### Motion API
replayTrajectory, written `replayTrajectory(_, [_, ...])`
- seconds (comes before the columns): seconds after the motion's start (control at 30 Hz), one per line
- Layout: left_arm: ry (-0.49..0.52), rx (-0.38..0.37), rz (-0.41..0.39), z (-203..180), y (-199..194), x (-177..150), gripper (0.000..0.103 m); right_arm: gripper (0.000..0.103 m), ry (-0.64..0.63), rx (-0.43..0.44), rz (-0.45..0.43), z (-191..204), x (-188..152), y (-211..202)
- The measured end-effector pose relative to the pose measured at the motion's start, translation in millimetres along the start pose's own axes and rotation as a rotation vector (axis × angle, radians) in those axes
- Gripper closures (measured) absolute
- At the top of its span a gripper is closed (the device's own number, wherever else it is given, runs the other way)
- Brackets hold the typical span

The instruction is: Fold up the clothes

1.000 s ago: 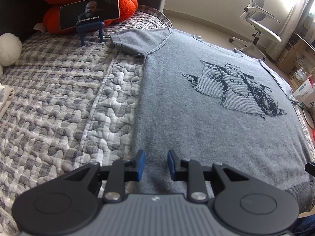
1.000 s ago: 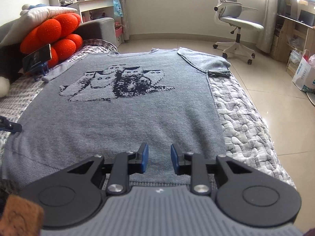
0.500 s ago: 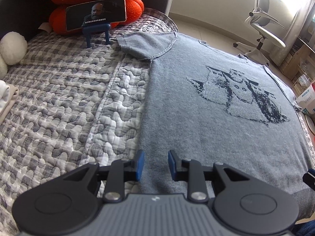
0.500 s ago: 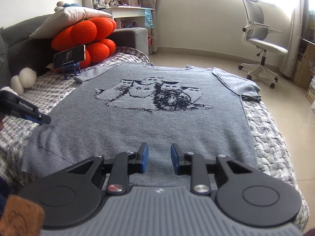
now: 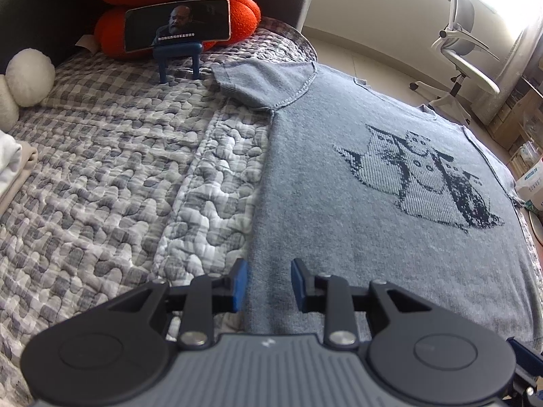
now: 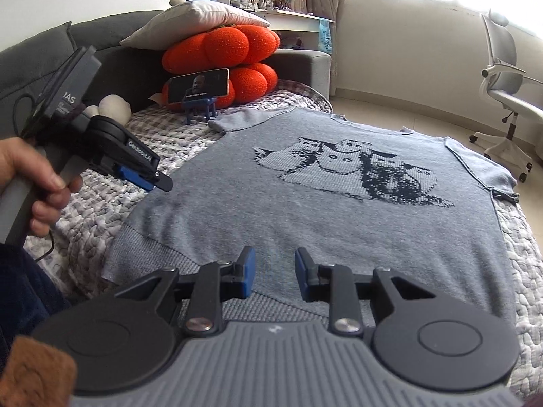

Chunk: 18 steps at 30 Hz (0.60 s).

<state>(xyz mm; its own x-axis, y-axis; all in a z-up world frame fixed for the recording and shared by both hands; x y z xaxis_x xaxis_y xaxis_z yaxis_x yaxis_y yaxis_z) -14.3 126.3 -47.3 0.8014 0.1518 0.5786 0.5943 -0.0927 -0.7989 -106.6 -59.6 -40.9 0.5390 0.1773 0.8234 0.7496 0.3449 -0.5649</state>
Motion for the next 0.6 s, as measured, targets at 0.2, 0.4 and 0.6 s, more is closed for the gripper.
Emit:
replayTrajectory(0.2, [-0.008, 0.001, -0.003, 2, 0, 2, 0.074, 0.073, -0.015, 0.040, 0.006, 16, 0, 3])
replayTrajectory(0.4, [-0.014, 0.000, -0.005, 2, 2, 6, 0.074, 0.073, -0.024, 0.080, 0.019, 32, -1, 7])
replayTrajectory(0.6, [-0.021, -0.002, -0.008, 2, 5, 11, 0.073, 0.073, -0.034, 0.091, 0.037, 45, -2, 13])
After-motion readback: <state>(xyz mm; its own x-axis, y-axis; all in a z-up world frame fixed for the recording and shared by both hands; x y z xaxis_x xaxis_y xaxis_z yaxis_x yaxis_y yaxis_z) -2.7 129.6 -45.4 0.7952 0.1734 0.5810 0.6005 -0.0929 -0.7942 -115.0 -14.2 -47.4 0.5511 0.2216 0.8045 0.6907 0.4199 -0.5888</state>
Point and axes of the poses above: each gripper's, at about its wrist camera, not at the fingertips, and y roughly the way its jaws point, z to its left, x to its top, the point moved 4 cm from there along y, roughly the way its jaws point
